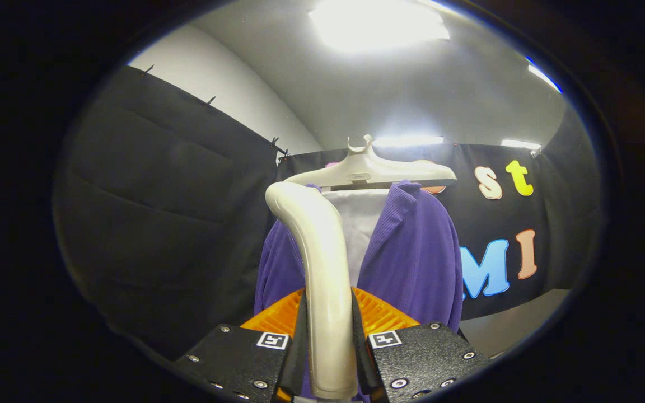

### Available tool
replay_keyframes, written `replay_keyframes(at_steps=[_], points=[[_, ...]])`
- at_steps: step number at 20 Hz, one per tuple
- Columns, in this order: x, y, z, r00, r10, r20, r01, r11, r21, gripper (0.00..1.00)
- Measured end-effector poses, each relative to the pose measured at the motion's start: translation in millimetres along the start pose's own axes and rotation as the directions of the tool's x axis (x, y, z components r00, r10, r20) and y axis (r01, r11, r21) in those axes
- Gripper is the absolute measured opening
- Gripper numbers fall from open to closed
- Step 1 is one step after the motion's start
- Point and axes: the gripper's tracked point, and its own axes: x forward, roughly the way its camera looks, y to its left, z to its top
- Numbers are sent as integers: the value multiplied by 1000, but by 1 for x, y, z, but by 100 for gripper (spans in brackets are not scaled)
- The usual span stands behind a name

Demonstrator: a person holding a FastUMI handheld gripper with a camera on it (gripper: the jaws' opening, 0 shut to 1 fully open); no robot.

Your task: Iron the clothes twice with a garment steamer, once on the left side and once on the right side.

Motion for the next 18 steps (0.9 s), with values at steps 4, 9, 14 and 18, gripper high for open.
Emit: replay_keyframes(at_steps=[4,9,14,18], points=[[20,16,-18,999,6,-51,-7,1000,-16,37],[12,28,-63,992,15,-127,-21,999,-46,38],[-8,27,-103,984,21,-178,-29,999,-46,38],[-25,27,-149,966,29,-255,-43,998,-49,38]])
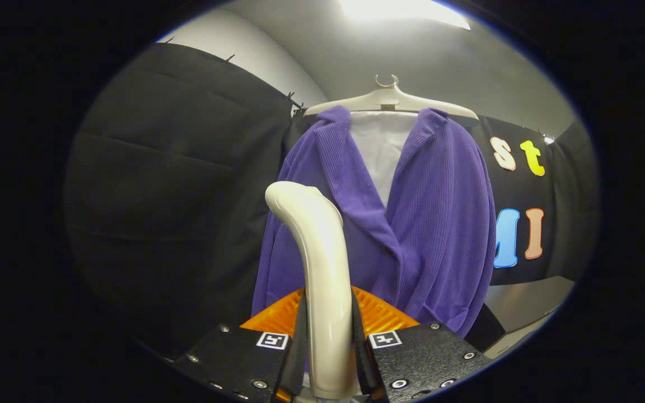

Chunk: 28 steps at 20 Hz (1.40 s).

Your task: Iron the clothes twice with a garment steamer, once on the left side and once on the right side.

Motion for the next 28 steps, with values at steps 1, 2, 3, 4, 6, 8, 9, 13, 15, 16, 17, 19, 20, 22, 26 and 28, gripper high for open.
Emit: replay_keyframes(at_steps=[1,2,3,4,6,8,9,13,15,16,17,19,20,22,26,28], points=[[-3,1,-16,1000,-1,-23,2,1000,8,38],[-6,1,-24,1000,-5,-24,5,1000,12,38],[-9,0,-33,999,-9,-45,10,1000,11,38],[-12,0,-43,998,-12,-62,12,1000,7,38],[-15,1,-58,997,-13,-75,13,1000,-2,38],[-17,5,-73,996,-1,-95,0,1000,-5,38],[-19,6,-80,994,4,-106,-5,1000,-10,38],[-30,8,-104,992,4,-126,-7,1000,-24,38],[-32,12,-124,989,8,-150,-11,1000,-18,38],[-35,13,-136,985,9,-172,-13,1000,-18,38],[-37,15,-144,985,10,-171,-14,1000,-21,38],[-41,16,-162,980,12,-197,-19,999,-30,38],[-43,18,-168,980,14,-196,-21,999,-31,38],[-46,20,-183,976,24,-219,-28,999,-19,38],[-59,23,-213,961,36,-276,-40,999,-7,38],[-68,22,-235,945,47,-323,-45,999,12,38]])
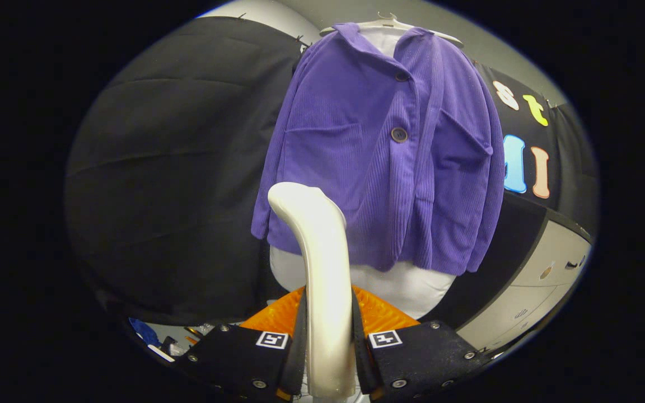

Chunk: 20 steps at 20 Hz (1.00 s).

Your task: Iron the clothes twice with a garment steamer, once on the left side and once on the right side.

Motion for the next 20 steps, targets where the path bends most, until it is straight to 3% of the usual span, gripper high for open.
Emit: replay_keyframes(at_steps=[4,10,20], points=[[-24,-8,-17,1000,3,-26,-2,1000,23,38],[-98,-56,4,999,-23,44,19,996,88,38],[-229,-201,59,953,-235,190,187,953,238,38]])
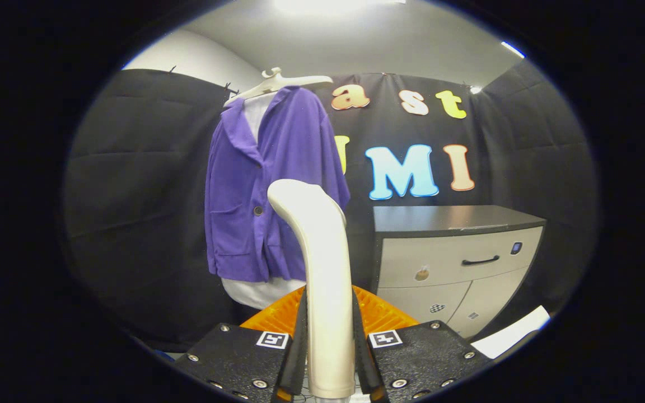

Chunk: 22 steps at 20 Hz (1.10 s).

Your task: Iron the clothes twice with a garment steamer, once on the left side and once on the right side.

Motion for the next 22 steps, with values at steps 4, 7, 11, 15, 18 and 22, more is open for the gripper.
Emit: replay_keyframes(at_steps=[4,7,11,15,18,22], points=[[-33,-39,29,998,-41,49,41,999,-4,38],[-60,-66,48,990,-85,112,86,996,-5,38],[-88,-96,61,978,-134,162,131,991,31,37],[-107,-112,60,970,-166,177,161,986,41,37],[-108,-123,52,969,-190,159,185,982,44,38],[-104,-128,55,968,-197,152,192,980,51,38]])
